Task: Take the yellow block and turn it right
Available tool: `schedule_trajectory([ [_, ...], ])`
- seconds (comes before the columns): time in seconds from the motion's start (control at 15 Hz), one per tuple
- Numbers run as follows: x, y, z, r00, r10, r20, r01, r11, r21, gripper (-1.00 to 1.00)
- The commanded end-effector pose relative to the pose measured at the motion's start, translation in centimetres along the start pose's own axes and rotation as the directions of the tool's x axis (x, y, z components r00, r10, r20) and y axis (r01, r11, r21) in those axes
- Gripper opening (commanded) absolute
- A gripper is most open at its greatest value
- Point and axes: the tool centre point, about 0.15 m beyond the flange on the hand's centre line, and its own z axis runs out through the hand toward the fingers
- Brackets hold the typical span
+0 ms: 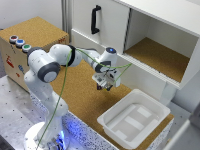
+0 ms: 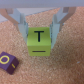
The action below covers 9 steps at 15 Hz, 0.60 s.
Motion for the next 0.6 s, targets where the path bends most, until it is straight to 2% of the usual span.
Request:
schedule_trajectory([
  [0.0, -0.2, 2.0, -0.2, 0.97, 0.243, 0.019, -0.244, 0.968, 0.064, -1.0],
  [0.07, -0.2, 2.4, 0.1, 0.958, 0.286, 0.027, -0.287, 0.956, 0.056, -1.0],
  [0.13, -0.2, 2.3, 0.4, 0.952, 0.307, 0.01, -0.307, 0.952, 0.013, -1.0],
  [0.33, -0.1, 1.3, 1.3, 0.934, 0.357, -0.002, -0.357, 0.934, -0.027, -1.0],
  [0.53, -0.4, -0.1, 3.0, 0.875, 0.484, 0.004, -0.482, 0.873, -0.067, -1.0],
])
